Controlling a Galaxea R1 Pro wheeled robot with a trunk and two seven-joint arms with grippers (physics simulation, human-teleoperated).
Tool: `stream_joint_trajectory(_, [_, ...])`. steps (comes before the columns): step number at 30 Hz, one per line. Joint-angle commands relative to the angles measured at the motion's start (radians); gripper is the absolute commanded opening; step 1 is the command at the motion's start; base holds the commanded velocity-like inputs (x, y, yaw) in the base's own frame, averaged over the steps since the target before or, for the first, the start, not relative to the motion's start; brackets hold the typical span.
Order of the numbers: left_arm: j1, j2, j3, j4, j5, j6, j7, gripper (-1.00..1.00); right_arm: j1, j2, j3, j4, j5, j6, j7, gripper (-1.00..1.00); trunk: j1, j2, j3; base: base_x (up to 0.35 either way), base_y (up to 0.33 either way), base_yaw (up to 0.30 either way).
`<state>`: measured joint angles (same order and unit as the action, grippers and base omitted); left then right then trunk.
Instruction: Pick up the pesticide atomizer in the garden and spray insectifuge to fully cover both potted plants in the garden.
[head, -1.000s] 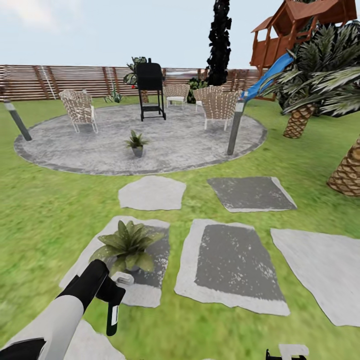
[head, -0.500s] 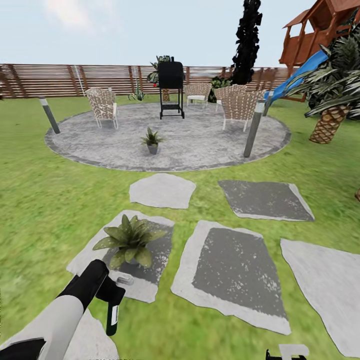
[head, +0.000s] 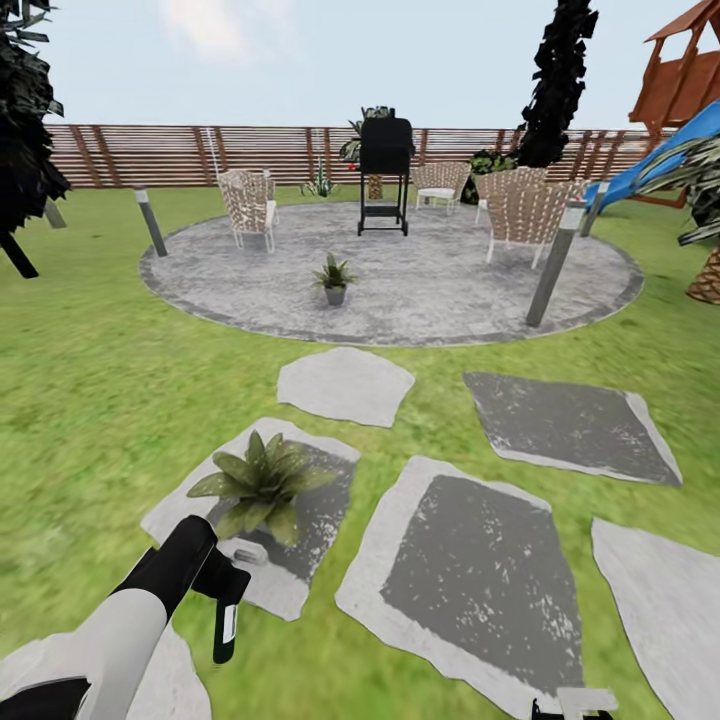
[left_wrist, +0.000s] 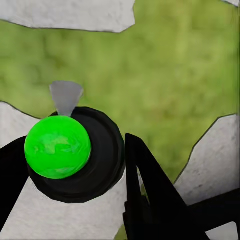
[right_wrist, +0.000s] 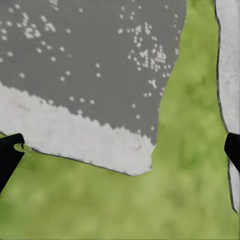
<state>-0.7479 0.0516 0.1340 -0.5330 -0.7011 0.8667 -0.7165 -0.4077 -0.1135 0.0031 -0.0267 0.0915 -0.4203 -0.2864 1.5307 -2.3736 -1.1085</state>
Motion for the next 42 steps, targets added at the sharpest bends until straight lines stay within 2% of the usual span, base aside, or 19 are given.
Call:
stream_joint_trajectory(1, [-0.001,-0.001,0.005,-0.002,-0.011,0.003,-0.009,-1.0,0.0,0.0,0.0,0.001,0.01,0.0,-0.007,1.0,0.0,0.0,-0.001,0.236,-0.229,0.265])
stream_joint_trajectory(6, [-0.001,-0.002,0.0,-0.001,-0.012,0.003,-0.009,-1.0,0.0,0.0,0.0,0.001,0.01,0.0,-0.007,1.0,0.0,0.0,-0.001,0.151,-0.129,0.217])
stream_joint_trajectory(18, [-0.007,0.004,-0.015,-0.002,-0.014,0.014,-0.019,-1.0,0.0,-0.002,0.0,0.001,0.011,0.0,-0.007,1.0,0.0,0.0,-0.001,0.004,-0.003,0.011])
stream_joint_trajectory(21, [-0.015,0.004,-0.023,-0.002,-0.02,0.068,-0.02,-1.0,0.0,-0.003,0.0,0.001,0.011,0.0,-0.007,1.0,0.0,0.0,-0.001,0.0,0.0,0.0])
stream_joint_trajectory(23, [-0.025,0.009,-0.047,-0.001,-0.021,0.119,-0.02,-1.0,0.0,-0.003,0.0,0.001,0.011,0.0,-0.007,1.0,0.0,0.0,-0.001,0.0,0.0,0.0])
stream_joint_trajectory(26, [-0.076,0.012,-0.09,0.015,-0.019,0.142,-0.023,-1.0,0.0,-0.002,0.0,0.001,0.011,0.0,-0.007,1.0,0.0,0.0,-0.001,0.0,0.0,0.0])
stream_joint_trajectory(29, [-0.134,0.013,-0.122,0.057,-0.02,0.147,-0.073,-1.0,0.0,-0.002,0.0,0.001,0.011,0.0,-0.007,1.0,0.0,0.0,-0.001,0.0,0.0,0.0])
stream_joint_trajectory(30, [-0.15,0.013,-0.134,0.069,-0.024,0.147,-0.089,-1.0,0.0,-0.002,0.0,0.001,0.011,0.0,-0.007,1.0,0.0,0.0,-0.001,0.0,0.0,0.0])
stream_joint_trajectory(32, [-0.203,0.014,-0.185,0.112,-0.05,0.15,-0.149,-1.0,0.0,-0.002,0.0,0.001,0.01,0.0,-0.007,1.0,0.0,0.0,-0.001,0.0,0.0,0.0])
stream_joint_trajectory(34, [-0.239,0.013,-0.206,0.146,-0.078,0.15,-0.202,-1.0,0.0,-0.002,0.0,0.001,0.01,0.0,-0.007,1.0,0.0,0.0,-0.001,0.0,0.0,0.0])
stream_joint_trajectory(36, [-0.261,0.013,-0.216,0.168,-0.126,0.151,-0.233,-1.0,0.0,-0.002,0.0,0.001,0.01,0.0,-0.007,1.0,0.0,0.0,-0.001,0.0,0.0,0.104])
stream_joint_trajectory(37, [-0.263,0.014,-0.217,0.171,-0.136,0.152,-0.238,-1.0,0.0,-0.002,0.0,0.001,0.01,0.0,-0.007,1.0,0.0,0.0,-0.001,0.0,0.0,0.204])
stream_joint_trajectory(39, [-0.266,0.014,-0.22,0.175,-0.151,0.151,-0.26,-1.0,0.0,-0.002,0.0,0.001,0.01,0.0,-0.007,1.0,0.0,0.0,-0.001,0.0,0.0,0.24])
stream_joint_trajectory(42, [-0.267,0.016,-0.221,0.174,-0.156,0.15,-0.269,-1.0,0.0,-0.002,0.0,0.001,0.01,0.0,-0.008,1.0,0.0,0.0,-0.001,0.0,0.0,0.265])
